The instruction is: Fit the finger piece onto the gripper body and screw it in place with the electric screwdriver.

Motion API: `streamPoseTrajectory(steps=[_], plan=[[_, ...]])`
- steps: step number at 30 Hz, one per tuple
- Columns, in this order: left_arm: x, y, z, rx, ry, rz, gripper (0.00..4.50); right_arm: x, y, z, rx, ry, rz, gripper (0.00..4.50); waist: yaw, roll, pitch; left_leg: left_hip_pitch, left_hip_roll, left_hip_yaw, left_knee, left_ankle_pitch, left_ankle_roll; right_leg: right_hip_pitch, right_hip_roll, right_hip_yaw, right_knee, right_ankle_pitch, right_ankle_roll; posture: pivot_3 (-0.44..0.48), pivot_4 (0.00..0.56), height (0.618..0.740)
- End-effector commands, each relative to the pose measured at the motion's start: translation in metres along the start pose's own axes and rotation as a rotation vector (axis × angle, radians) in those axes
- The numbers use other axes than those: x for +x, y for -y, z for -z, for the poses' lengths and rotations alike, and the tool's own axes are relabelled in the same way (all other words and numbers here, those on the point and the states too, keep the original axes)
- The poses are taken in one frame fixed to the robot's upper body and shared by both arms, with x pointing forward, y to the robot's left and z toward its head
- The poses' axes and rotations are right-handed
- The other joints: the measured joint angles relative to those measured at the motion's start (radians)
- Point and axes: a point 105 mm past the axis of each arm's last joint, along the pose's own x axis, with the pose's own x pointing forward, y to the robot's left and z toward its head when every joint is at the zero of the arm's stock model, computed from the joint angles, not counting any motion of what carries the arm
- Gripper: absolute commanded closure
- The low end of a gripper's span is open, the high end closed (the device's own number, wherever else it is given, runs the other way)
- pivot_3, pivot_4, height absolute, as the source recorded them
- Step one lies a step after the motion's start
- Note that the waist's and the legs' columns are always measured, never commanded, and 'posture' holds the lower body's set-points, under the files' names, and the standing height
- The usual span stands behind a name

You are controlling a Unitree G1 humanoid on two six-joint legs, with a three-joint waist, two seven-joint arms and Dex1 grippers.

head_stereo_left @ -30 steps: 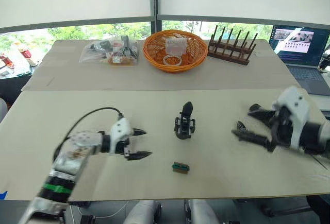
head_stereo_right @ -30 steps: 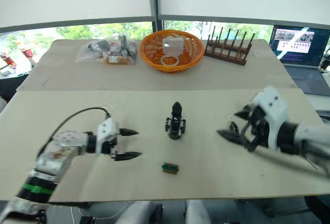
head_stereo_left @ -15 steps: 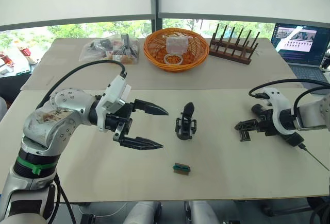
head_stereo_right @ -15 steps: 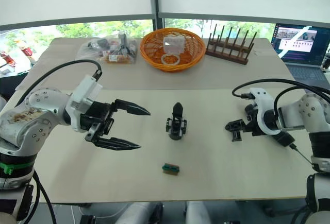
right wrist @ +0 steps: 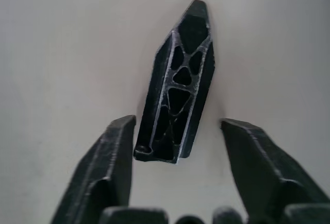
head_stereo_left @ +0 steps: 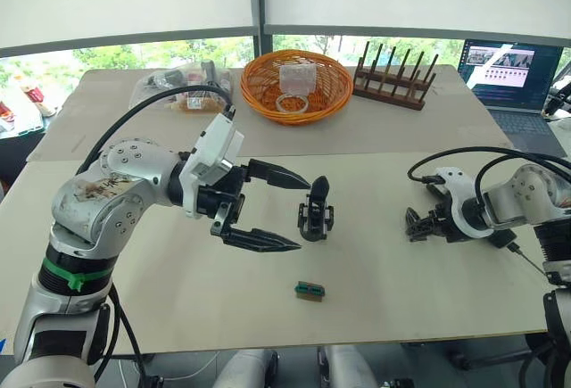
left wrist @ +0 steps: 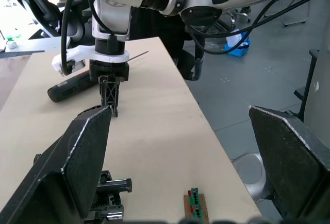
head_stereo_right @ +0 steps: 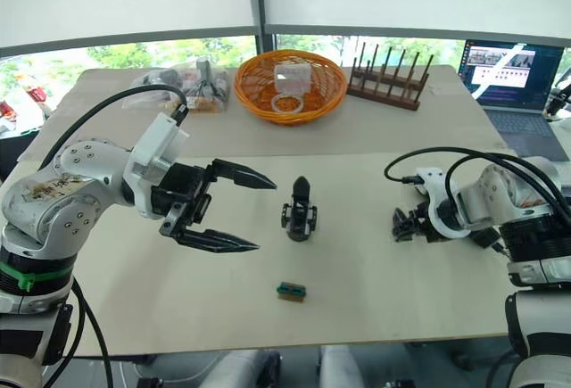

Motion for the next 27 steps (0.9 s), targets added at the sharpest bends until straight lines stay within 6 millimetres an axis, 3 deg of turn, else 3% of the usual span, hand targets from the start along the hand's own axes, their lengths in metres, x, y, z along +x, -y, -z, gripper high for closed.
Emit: streamPoseTrajectory(steps=[1,2,4,6,8,12,18,24,27], plan=[[0.001,-0.002,-0.007,0.034,0.006,-0.009,0.00,-0.006,-0.009,-0.001,-0.098,0.022,-0.066,3.21,-0.002,0.000,0.000,0.000,0.000,0.000,0.000,0.000,0.000,0.000,0.000,0.000,0.000,0.000,0.000,0.000,0.150,0.740],[0.001,-0.003,-0.006,0.032,0.005,-0.015,0.00,-0.009,-0.010,-0.003,-0.130,0.034,-0.074,3.39,-0.001,0.000,0.000,0.000,0.000,0.000,0.000,0.000,0.000,-0.001,0.000,0.000,0.000,0.000,0.000,0.000,0.150,0.740],[-0.001,-0.004,-0.004,-0.014,0.012,-0.038,0.00,-0.026,-0.009,-0.023,-0.345,0.179,-0.048,3.39,-0.001,0.001,0.000,-0.001,0.000,0.000,0.000,0.000,0.000,-0.002,0.000,-0.001,0.001,0.000,0.000,0.000,0.150,0.740],[-0.007,-0.007,-0.001,-0.091,0.033,-0.070,0.00,-0.050,-0.025,-0.047,-0.568,0.342,-0.075,3.39,-0.002,0.001,0.001,-0.004,-0.001,0.001,0.000,0.000,-0.001,-0.006,0.000,-0.002,0.002,0.000,0.000,0.000,0.150,0.740],[-0.015,-0.015,-0.002,-0.163,0.082,-0.132,0.00,-0.078,-0.041,-0.073,-0.661,0.520,-0.082,3.39,-0.010,0.001,0.001,-0.006,-0.002,0.002,0.001,0.001,-0.001,-0.011,0.000,-0.001,0.004,0.000,0.001,0.000,0.150,0.740],[-0.029,-0.055,-0.012,-0.363,0.271,-0.350,0.00,-0.112,-0.083,-0.099,-0.867,0.808,-0.056,3.39,-0.008,0.001,0.001,-0.006,0.000,0.002,0.000,0.001,-0.002,-0.012,0.001,-0.001,0.005,0.000,0.000,0.000,0.150,0.740],[-0.023,-0.102,-0.026,-0.517,0.490,-0.547,0.00,-0.126,-0.136,-0.120,-0.973,1.094,-0.023,3.39,0.007,0.001,0.001,-0.008,-0.002,0.003,0.004,0.002,-0.003,-0.014,-0.001,0.000,0.007,0.000,0.000,0.000,0.150,0.740],[-0.009,-0.109,-0.038,-0.566,0.606,-0.574,0.00,-0.129,-0.161,-0.123,-0.941,1.214,-0.007,3.39,0.013,0.001,0.001,-0.014,-0.003,0.002,0.014,0.001,-0.002,-0.018,-0.002,0.001,0.015,0.000,0.000,0.000,0.150,0.740],[-0.006,-0.109,-0.036,-0.568,0.623,-0.610,0.94,-0.129,-0.167,-0.119,-0.944,1.225,-0.025,3.39,0.013,0.001,0.001,-0.014,-0.003,0.002,0.013,0.001,-0.002,-0.018,-0.002,0.001,0.016,0.000,0.000,0.000,0.150,0.740]])
